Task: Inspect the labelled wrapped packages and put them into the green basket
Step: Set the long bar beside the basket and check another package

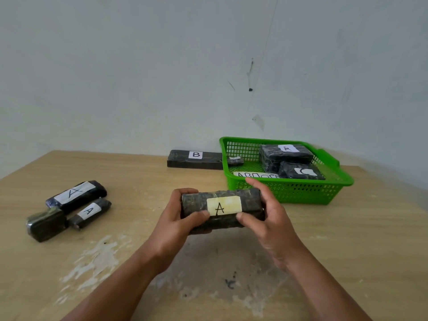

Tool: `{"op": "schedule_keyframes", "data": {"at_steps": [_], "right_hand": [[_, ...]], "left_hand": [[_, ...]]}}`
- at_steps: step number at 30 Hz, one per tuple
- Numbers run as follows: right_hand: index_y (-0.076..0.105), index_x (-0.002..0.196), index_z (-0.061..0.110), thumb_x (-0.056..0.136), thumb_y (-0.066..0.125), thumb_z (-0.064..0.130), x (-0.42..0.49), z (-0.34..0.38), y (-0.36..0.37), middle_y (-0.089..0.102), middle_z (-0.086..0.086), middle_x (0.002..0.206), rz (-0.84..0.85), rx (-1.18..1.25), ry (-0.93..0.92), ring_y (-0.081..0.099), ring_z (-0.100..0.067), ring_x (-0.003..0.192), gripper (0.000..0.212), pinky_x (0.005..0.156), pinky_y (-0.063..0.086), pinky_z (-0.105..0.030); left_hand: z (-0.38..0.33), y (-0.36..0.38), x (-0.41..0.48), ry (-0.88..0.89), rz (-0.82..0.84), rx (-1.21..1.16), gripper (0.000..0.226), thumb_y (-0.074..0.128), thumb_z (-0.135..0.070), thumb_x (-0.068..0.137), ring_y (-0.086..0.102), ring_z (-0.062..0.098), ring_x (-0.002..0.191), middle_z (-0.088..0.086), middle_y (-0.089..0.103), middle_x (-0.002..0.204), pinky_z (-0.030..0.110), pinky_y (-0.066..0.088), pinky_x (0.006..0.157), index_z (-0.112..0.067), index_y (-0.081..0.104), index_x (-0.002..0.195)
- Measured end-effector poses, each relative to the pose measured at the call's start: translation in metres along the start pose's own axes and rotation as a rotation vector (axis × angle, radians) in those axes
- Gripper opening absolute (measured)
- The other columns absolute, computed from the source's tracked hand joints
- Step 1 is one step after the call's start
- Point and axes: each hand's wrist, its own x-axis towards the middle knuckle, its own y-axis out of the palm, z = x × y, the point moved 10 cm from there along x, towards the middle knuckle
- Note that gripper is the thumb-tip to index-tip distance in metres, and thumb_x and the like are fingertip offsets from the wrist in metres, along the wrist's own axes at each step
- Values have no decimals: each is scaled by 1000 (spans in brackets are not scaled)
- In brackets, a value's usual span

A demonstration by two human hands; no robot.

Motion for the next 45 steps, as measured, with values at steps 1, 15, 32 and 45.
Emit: {"op": "schedule_keyframes", "data": {"at_steps": [1, 15, 32, 45], "right_hand": [[55, 139, 44, 87, 77, 1, 1, 1, -3, 76, -6, 108, -20, -2, 2, 74, -15, 96, 71, 81, 59, -27], [35, 155, 36, 60, 94, 45, -3, -3, -6, 70, 8, 129, -166, -211, -31, 67, -7, 121, 112, 108, 55, -42], [28, 158, 23, 48, 78, 90, -6, 4, -10, 56, 2, 137, -275, -489, -68, 58, -14, 125, 138, 103, 56, -38], [54, 150, 31, 83, 64, 68, -5, 34, 18, 66, 10, 134, -76, -600, -276, 61, -6, 126, 77, 105, 54, -39]], "left_hand": [[1, 1, 1, -7, 24, 13, 51, 73, -9, 80, 72, 31, 109, 14, 70, 121, 39, 62, 83, -16, 51, 126], [0, 8, -3, 18, 85, -22, 55, 62, -11, 82, 67, 32, 121, 16, 67, 130, 46, 55, 104, -15, 49, 136], [-10, 23, -11, 103, 140, 135, 47, 54, -6, 102, 68, 20, 120, 9, 62, 133, 32, 56, 103, -22, 39, 144], [-40, 19, -17, 298, 71, 334, 65, 62, -28, 96, 74, 18, 105, 2, 72, 112, 42, 59, 97, -39, 29, 150]]}}
